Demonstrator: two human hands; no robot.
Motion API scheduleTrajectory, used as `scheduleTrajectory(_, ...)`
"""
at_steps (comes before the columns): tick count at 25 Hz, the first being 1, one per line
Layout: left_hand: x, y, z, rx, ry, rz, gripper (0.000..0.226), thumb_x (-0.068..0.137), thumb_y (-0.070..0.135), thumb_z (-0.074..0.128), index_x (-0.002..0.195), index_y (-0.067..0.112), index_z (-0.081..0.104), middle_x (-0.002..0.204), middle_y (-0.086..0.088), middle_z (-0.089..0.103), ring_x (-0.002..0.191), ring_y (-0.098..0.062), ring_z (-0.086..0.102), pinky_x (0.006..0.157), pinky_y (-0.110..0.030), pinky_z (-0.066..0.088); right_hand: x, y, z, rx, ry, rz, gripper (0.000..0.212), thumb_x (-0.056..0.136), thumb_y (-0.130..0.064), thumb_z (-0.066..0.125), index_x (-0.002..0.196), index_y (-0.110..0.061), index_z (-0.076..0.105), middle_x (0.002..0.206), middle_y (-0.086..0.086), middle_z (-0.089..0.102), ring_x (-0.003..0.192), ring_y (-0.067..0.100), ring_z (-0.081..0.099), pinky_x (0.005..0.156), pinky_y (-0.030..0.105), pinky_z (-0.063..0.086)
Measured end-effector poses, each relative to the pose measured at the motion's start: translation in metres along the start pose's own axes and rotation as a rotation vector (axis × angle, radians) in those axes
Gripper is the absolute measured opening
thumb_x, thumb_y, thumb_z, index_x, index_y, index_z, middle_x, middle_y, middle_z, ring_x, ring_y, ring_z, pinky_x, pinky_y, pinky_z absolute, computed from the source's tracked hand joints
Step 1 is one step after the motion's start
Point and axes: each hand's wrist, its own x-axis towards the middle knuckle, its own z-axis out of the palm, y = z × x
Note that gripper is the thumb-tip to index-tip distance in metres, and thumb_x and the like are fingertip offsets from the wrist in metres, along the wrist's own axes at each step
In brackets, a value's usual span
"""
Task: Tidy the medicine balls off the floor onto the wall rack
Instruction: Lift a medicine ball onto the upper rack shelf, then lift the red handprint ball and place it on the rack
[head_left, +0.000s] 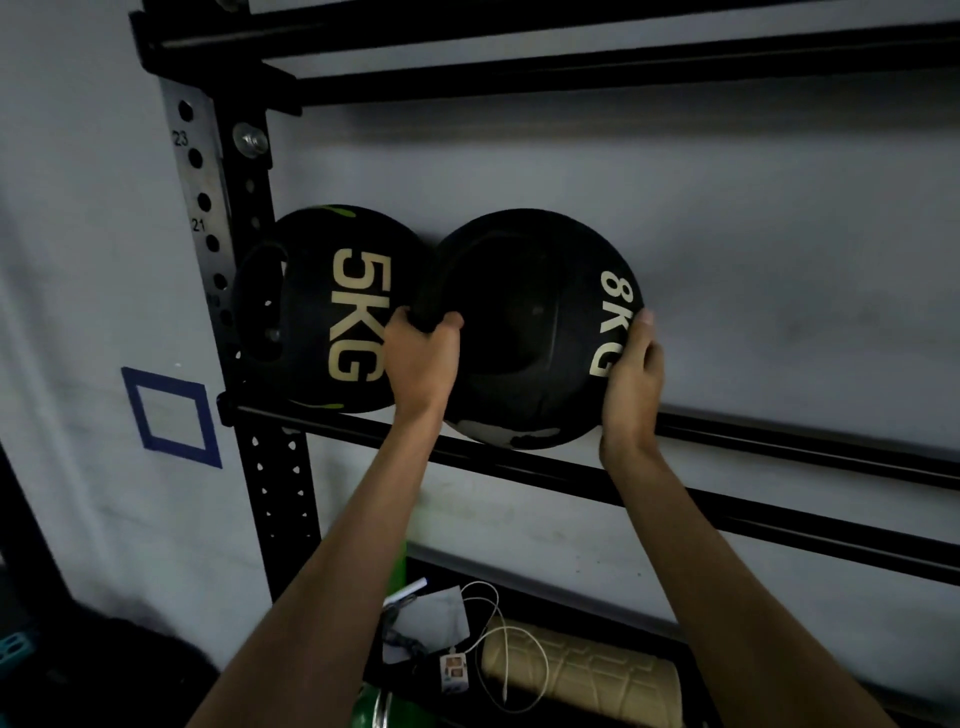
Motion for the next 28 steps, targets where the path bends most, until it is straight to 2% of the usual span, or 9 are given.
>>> scheduleTrajectory(3,0.007,0.001,-0.002,-0.032,0.0,0.007,0.022,0.08,0.006,0.063,0.099,0.015,0.067,0.09,-0.002,0.072,0.085,-0.012,0.069,0.079,-0.031,0.059,-0.012,0.003,0.01,0.086,0.064,0.0,0.048,0.101,-0.056,0.041,0.132,-0.021,0.055,0.114,-0.007,0.069,0.1,0.005,0.068,0.081,0.023,0.056)
scheduleTrajectory(7,0.027,0.004,-0.006,0.007,-0.179,0.047,0.022,0.075,0.004,0.061,0.095,0.011,0.067,0.087,-0.002,0.07,0.087,-0.016,0.068,0.071,-0.027,0.053,-0.029,0.014,0.011,0.155,0.125,0.032,0.041,0.103,-0.054,0.039,0.129,-0.023,0.048,0.112,-0.008,0.064,0.099,0.004,0.065,0.073,0.018,0.053)
scheduleTrajectory(10,0.03,0.002,-0.009,0.021,-0.204,0.076,0.021,0.071,0.006,0.061,0.091,0.01,0.066,0.085,-0.002,0.069,0.086,-0.015,0.067,0.071,-0.027,0.051,-0.033,0.013,0.012,0.161,0.131,0.025,0.035,0.103,-0.053,0.038,0.126,-0.028,0.045,0.113,-0.01,0.062,0.103,0.004,0.063,0.079,0.021,0.052)
scheduleTrajectory(14,0.016,-0.007,-0.017,-0.07,-0.155,0.105,0.024,0.074,0.001,0.062,0.097,0.007,0.066,0.084,-0.001,0.069,0.083,-0.012,0.068,0.068,-0.022,0.052,-0.028,0.018,0.014,0.11,0.128,-0.011,0.031,0.105,-0.049,0.037,0.124,-0.029,0.049,0.115,-0.011,0.064,0.105,0.004,0.064,0.083,0.021,0.052)
scheduleTrajectory(19,0.008,-0.017,-0.015,-0.116,-0.102,0.155,0.024,0.082,-0.003,0.061,0.105,0.002,0.064,0.089,-0.001,0.07,0.084,-0.007,0.069,0.075,-0.02,0.055,-0.024,0.021,0.008,0.082,0.054,-0.027,0.04,0.107,-0.047,0.033,0.135,-0.023,0.048,0.117,-0.011,0.064,0.104,-0.001,0.063,0.074,0.01,0.051)
scheduleTrajectory(23,-0.006,-0.023,-0.024,0.01,-0.061,0.223,0.035,0.092,0.015,0.064,0.123,0.002,0.055,0.105,0.002,0.065,0.097,0.006,0.062,0.085,-0.012,0.048,-0.035,0.011,-0.008,-0.001,-0.03,-0.002,0.038,0.105,-0.042,0.042,0.135,-0.02,0.051,0.119,-0.007,0.065,0.109,0.004,0.063,0.089,0.019,0.053)
scheduleTrajectory(25,-0.029,-0.04,-0.035,0.071,-0.034,0.251,0.048,0.095,0.03,0.061,0.135,0.006,0.048,0.125,-0.007,0.06,0.118,-0.009,0.058,0.101,-0.023,0.046,-0.055,0.011,-0.025,-0.076,-0.027,-0.08,0.034,0.103,-0.025,0.052,0.135,-0.013,0.053,0.116,-0.003,0.066,0.107,0.005,0.064,0.091,0.02,0.051)
scheduleTrajectory(26,-0.048,-0.051,-0.042,0.102,-0.006,0.251,0.049,0.095,0.032,0.059,0.135,0.006,0.048,0.128,-0.01,0.057,0.119,-0.017,0.057,0.103,-0.029,0.047,-0.07,0.014,-0.037,-0.126,-0.017,-0.154,0.031,0.1,-0.016,0.054,0.13,-0.009,0.056,0.111,-0.001,0.067,0.1,0.004,0.065,0.087,0.018,0.051)
scheduleTrajectory(28,-0.09,-0.075,-0.057,0.156,0.034,0.218,0.039,0.092,0.023,0.057,0.126,0.003,0.054,0.114,-0.011,0.062,0.102,-0.02,0.062,0.091,-0.034,0.053,-0.107,0.023,-0.061,-0.246,-0.023,-0.296,0.023,0.095,-0.006,0.051,0.115,-0.004,0.062,0.1,0.005,0.067,0.085,0.006,0.062,0.076,0.019,0.049)
